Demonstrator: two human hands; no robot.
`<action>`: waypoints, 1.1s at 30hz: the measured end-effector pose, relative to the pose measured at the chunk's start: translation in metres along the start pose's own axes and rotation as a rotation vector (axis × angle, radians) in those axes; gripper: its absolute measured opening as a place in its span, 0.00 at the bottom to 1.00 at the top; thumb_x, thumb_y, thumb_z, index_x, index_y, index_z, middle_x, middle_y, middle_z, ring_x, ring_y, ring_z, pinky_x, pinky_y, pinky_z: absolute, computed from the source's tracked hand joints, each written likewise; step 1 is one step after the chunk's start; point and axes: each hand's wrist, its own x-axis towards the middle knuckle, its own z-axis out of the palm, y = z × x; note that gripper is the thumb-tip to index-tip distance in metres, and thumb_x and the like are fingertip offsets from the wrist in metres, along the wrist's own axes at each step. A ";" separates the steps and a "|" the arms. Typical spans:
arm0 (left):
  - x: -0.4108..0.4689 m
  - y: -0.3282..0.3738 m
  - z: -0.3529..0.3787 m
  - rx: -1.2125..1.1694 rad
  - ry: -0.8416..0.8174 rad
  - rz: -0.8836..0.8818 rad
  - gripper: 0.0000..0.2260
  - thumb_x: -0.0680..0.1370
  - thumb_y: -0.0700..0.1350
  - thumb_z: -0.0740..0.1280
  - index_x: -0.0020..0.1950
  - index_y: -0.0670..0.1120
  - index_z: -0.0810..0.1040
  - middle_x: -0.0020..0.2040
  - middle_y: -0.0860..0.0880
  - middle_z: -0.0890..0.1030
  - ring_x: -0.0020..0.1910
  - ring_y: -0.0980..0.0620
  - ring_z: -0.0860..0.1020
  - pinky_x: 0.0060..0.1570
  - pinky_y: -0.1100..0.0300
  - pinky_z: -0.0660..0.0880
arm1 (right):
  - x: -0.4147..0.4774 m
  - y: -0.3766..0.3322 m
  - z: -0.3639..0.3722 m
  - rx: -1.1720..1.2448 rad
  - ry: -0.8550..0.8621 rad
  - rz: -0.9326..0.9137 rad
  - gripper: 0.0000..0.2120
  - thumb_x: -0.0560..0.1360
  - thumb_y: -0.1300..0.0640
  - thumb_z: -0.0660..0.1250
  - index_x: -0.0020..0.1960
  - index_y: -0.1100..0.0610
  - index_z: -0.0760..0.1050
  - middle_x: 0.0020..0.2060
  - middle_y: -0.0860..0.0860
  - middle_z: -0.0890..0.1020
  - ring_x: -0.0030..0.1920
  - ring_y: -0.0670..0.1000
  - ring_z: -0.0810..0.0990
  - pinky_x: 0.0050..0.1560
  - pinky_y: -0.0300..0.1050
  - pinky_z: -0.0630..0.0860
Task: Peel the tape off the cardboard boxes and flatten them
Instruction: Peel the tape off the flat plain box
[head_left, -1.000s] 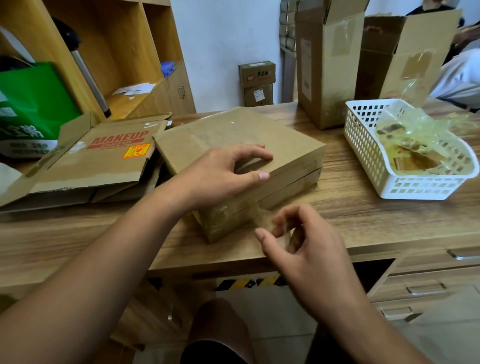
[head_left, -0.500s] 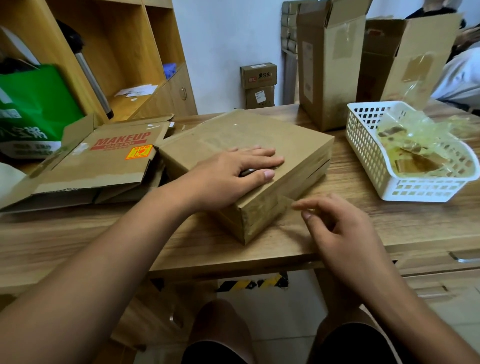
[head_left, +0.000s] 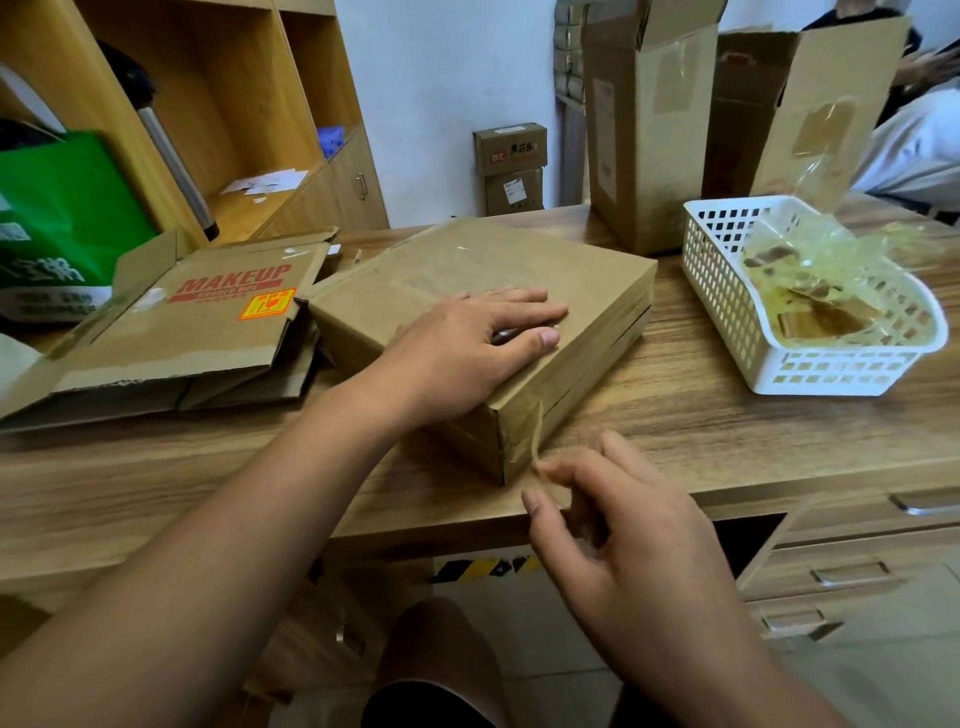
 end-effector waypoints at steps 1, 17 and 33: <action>0.000 0.001 0.000 0.004 0.001 -0.006 0.22 0.77 0.66 0.57 0.70 0.68 0.73 0.75 0.68 0.67 0.76 0.65 0.60 0.77 0.46 0.58 | 0.003 0.003 -0.001 0.020 0.011 0.033 0.13 0.73 0.38 0.64 0.47 0.46 0.77 0.40 0.39 0.68 0.36 0.42 0.73 0.31 0.43 0.74; 0.004 0.023 0.002 0.239 -0.198 -0.070 0.24 0.84 0.61 0.48 0.81 0.62 0.52 0.82 0.59 0.49 0.81 0.58 0.46 0.79 0.48 0.43 | 0.040 0.048 -0.009 0.460 0.084 0.302 0.13 0.76 0.62 0.73 0.38 0.55 0.70 0.43 0.42 0.87 0.38 0.40 0.84 0.34 0.32 0.73; 0.003 0.027 0.012 0.265 -0.101 -0.101 0.24 0.84 0.63 0.48 0.81 0.64 0.54 0.82 0.61 0.51 0.81 0.59 0.48 0.79 0.47 0.45 | -0.006 0.012 0.000 0.347 0.250 0.125 0.11 0.73 0.55 0.73 0.39 0.51 0.71 0.47 0.39 0.85 0.37 0.52 0.84 0.36 0.48 0.78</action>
